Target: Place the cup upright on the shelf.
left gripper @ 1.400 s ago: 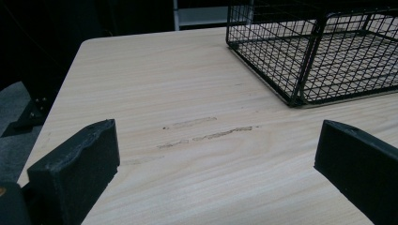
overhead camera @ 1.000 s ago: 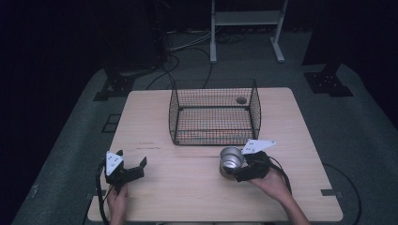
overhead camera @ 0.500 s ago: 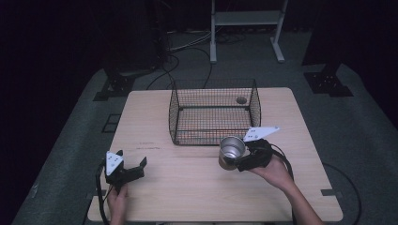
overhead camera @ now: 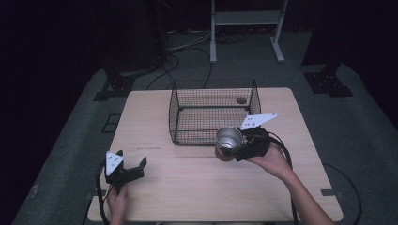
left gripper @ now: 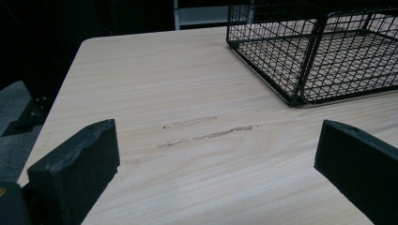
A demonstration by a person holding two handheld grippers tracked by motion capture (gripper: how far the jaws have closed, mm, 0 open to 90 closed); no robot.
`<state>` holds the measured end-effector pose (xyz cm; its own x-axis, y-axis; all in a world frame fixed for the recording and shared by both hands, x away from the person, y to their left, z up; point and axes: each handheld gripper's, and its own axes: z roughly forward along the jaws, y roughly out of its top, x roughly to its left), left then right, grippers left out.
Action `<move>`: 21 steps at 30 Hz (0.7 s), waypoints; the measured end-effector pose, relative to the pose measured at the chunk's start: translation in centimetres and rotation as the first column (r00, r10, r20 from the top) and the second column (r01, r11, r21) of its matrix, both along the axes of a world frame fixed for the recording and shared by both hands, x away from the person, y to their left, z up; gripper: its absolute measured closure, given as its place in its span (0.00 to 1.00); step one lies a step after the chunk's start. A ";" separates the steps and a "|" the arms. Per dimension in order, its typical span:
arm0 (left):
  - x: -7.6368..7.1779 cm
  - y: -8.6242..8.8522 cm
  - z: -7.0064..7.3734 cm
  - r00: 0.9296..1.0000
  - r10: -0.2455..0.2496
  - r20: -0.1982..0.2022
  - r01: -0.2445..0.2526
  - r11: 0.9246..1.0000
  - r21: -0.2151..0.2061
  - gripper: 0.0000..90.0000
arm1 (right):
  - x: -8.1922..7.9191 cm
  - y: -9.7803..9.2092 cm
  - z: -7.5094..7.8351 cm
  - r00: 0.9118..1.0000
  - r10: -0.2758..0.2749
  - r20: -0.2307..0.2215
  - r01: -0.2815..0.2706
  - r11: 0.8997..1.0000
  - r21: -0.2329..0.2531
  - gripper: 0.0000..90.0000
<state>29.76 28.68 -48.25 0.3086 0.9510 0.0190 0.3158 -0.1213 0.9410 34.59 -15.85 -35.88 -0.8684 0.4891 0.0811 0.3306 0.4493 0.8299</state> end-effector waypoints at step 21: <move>0.0 0.0 0.0 1.000 -0.002 0.002 0.002 1.000 0.001 0.00 | 2.1 0.8 2.8 1.000 0.028 -0.015 -0.027 0.999 0.024 0.20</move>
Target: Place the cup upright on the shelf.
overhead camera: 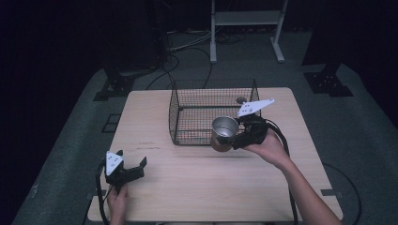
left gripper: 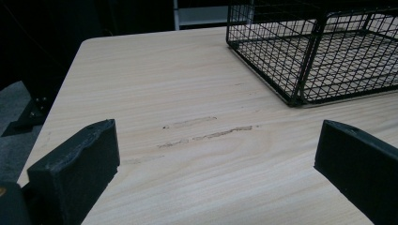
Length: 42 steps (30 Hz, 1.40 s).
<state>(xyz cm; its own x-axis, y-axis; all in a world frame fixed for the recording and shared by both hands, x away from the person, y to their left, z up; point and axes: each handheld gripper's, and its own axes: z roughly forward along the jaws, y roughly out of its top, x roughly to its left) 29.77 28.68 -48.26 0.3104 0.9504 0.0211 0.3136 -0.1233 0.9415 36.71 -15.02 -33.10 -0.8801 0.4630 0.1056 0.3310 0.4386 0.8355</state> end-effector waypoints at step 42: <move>0.0 0.1 0.0 1.000 0.000 0.006 0.000 1.000 -0.003 0.00 | 7.4 4.8 3.8 0.999 -0.043 0.001 0.043 0.993 -0.109 0.20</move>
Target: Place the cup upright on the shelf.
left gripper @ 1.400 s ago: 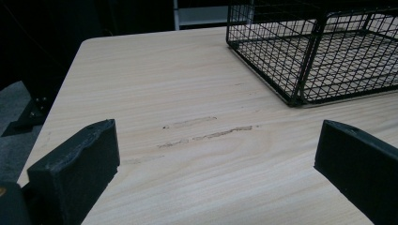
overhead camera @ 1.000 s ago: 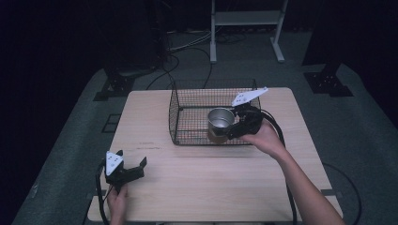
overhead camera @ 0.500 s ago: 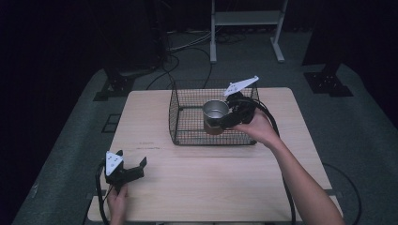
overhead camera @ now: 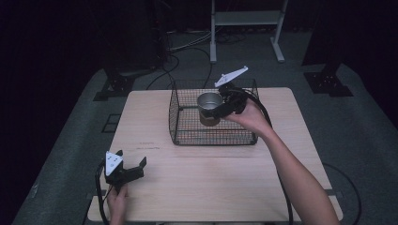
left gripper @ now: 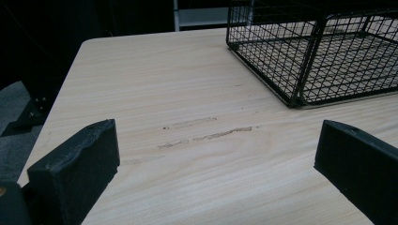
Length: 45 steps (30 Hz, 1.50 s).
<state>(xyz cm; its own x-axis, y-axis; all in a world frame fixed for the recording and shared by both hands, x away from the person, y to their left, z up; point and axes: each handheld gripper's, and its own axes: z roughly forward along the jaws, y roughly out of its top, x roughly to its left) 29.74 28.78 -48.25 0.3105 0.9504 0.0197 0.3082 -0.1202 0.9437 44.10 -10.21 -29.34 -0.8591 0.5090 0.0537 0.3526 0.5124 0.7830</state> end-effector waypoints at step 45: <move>-0.1 0.1 0.0 1.000 -0.001 0.004 0.001 1.000 -0.012 0.00 | 8.3 1.0 -6.2 0.983 -0.165 -0.084 0.163 0.986 -0.039 0.20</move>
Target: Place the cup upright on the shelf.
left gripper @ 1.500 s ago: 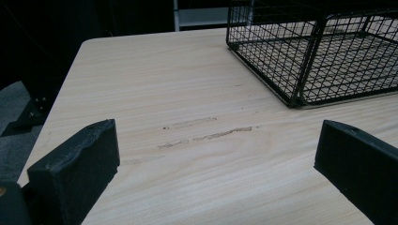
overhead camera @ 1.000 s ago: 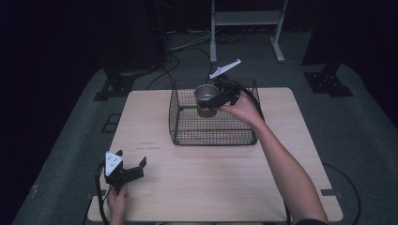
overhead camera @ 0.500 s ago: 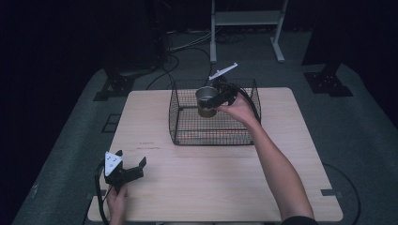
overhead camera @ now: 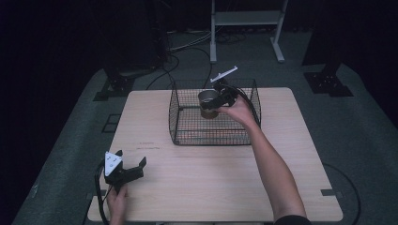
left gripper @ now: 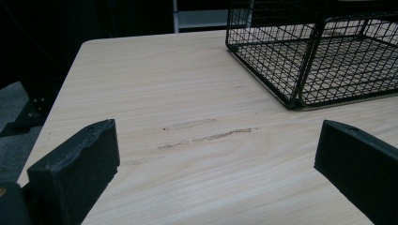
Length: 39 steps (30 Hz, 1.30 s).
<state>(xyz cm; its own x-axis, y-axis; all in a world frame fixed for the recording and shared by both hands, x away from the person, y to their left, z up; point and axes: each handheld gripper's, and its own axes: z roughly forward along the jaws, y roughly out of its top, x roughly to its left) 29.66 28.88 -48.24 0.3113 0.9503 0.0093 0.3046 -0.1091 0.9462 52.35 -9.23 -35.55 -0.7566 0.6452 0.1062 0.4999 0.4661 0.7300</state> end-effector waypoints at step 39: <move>0.0 0.1 0.0 1.000 -0.001 0.000 0.001 1.000 0.000 0.00 | 1.6 0.6 -5.1 0.997 -0.029 -0.074 0.022 0.995 -0.095 0.19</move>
